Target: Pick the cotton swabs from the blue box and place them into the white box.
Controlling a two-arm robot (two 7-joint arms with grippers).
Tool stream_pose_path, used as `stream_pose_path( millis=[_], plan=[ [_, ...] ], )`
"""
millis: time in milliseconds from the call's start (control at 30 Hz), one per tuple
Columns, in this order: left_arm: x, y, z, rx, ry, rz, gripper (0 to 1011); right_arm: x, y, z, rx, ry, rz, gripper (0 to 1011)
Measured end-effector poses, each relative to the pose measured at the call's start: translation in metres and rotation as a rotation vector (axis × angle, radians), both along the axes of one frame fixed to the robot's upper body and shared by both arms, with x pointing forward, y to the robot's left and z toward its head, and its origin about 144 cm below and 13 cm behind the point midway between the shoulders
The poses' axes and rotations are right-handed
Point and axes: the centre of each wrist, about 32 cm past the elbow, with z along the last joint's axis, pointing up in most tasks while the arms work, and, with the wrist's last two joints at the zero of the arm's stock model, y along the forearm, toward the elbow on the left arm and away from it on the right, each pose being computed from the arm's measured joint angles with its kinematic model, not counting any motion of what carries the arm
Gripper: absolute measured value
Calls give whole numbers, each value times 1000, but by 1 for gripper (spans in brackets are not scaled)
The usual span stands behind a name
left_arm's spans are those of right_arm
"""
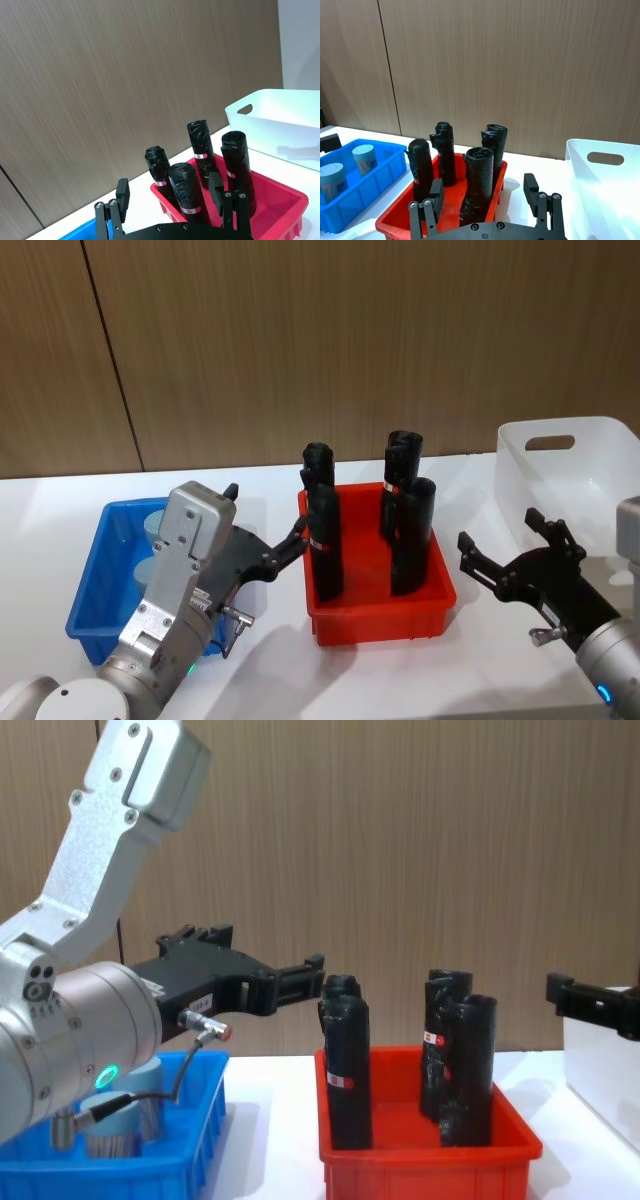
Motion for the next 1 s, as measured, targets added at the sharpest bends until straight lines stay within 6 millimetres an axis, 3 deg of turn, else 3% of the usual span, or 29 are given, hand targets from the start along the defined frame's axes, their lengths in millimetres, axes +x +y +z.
stream_pose_path(
  millis=[1000],
  plan=[
    [0, 0, 0, 0, 0, 0, 1000, 0, 0, 0, 0, 0, 0, 1001]
  ],
)
